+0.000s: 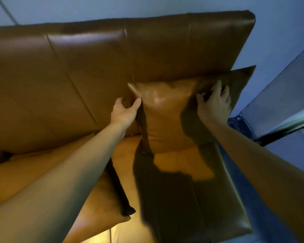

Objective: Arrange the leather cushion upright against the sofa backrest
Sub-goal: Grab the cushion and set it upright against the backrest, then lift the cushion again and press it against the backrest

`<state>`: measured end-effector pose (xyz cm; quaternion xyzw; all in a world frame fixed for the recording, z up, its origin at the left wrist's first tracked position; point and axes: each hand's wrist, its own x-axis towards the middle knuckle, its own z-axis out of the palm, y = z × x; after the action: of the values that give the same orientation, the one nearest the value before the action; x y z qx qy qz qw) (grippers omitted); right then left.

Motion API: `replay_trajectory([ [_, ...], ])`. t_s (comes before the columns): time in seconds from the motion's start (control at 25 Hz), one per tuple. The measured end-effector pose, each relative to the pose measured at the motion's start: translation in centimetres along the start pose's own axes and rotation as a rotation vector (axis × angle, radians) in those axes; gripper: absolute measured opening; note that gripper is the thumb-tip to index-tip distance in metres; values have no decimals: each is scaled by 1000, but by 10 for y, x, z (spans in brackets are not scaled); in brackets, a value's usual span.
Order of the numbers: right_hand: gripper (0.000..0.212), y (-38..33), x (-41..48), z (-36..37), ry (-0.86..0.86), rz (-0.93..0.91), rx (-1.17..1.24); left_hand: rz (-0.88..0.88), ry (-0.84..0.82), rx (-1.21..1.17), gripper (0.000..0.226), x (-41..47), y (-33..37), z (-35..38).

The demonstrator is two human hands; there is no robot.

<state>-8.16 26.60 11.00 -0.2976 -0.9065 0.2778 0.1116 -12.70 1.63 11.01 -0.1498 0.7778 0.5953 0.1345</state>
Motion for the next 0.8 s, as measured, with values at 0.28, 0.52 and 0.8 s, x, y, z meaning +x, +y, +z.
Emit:
replay_trajectory([
  [0.28,76,-108,-131,82,-104,-413,-229,-51,142,89,71,-1,-57,-145],
  [0.52,77,-169,-240,189,-330,-431,-296,-172,264,248,73,-4,-150,-287],
  [0.8,76,-176,-324,293,-590,-300,-350,-366,238,189,89,-8,-272,-380],
])
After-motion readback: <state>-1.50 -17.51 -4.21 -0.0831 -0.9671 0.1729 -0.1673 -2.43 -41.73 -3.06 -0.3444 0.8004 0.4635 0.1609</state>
